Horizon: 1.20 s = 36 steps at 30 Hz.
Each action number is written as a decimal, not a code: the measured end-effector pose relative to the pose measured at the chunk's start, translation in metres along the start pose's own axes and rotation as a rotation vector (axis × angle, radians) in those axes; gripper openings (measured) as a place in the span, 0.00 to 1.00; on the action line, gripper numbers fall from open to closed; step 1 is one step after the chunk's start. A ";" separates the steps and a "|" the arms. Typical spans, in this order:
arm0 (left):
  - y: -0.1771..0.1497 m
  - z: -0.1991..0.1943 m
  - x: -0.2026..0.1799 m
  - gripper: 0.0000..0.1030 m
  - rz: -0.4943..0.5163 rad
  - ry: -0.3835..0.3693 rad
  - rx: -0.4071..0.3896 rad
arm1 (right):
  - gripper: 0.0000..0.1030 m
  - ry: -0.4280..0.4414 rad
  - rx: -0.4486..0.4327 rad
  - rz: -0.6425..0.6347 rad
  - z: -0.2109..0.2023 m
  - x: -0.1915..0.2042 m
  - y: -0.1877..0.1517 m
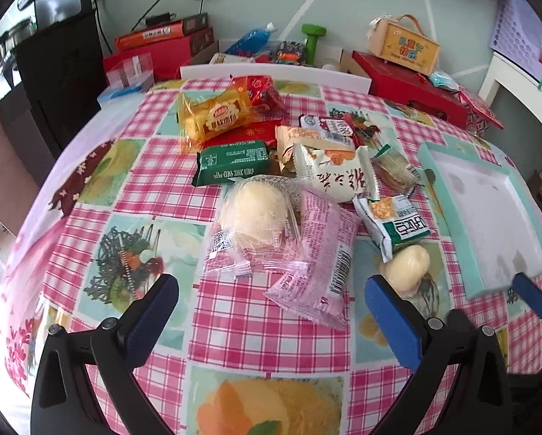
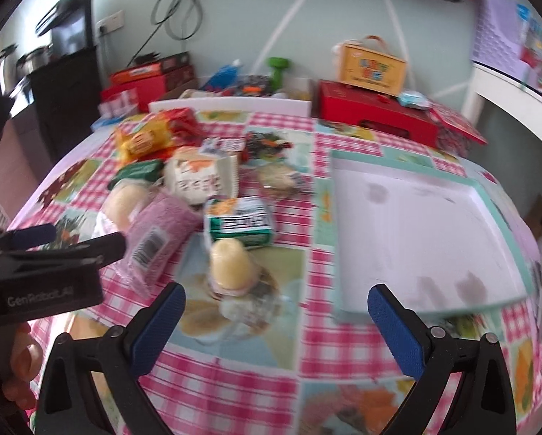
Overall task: Organize snacks
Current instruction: 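Grasp the yellow pudding cup with the right tool while the left tool grasps the clear-wrapped bun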
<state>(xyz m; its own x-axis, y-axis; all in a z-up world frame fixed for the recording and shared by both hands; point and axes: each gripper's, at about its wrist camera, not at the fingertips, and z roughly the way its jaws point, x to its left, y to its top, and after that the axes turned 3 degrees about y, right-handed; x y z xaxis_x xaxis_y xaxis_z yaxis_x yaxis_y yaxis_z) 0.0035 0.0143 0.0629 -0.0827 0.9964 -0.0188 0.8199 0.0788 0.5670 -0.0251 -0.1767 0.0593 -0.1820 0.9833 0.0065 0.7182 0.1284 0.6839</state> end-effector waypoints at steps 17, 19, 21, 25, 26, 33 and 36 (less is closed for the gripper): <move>0.030 0.053 0.022 0.75 -0.166 -0.036 0.083 | 0.53 0.098 0.121 0.084 0.064 0.005 0.009; 0.031 0.057 0.026 0.74 -0.205 -0.051 0.089 | 0.46 0.115 0.126 0.100 0.067 0.003 0.008; 0.033 0.060 0.028 0.71 -0.229 -0.049 0.089 | 0.42 0.122 0.126 0.106 0.068 0.002 0.008; 0.031 0.065 0.031 0.67 -0.261 -0.053 0.086 | 0.40 0.115 0.124 0.107 0.070 0.003 0.008; 0.031 0.066 0.032 0.67 -0.269 -0.058 0.085 | 0.40 0.112 0.124 0.104 0.071 0.003 0.008; 0.030 0.068 0.027 0.62 -0.258 -0.050 0.065 | 0.40 0.079 0.117 0.056 0.076 0.009 0.012; 0.030 0.068 0.025 0.62 -0.251 -0.040 0.062 | 0.40 0.067 0.114 0.040 0.079 0.013 0.012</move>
<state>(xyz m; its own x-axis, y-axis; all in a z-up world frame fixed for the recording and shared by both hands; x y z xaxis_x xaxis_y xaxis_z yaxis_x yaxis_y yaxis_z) 0.0649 0.0437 0.0232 -0.2669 0.9457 -0.1856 0.8097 0.3245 0.4890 0.0344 -0.1526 0.0102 -0.1933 0.9776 0.0830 0.7966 0.1070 0.5950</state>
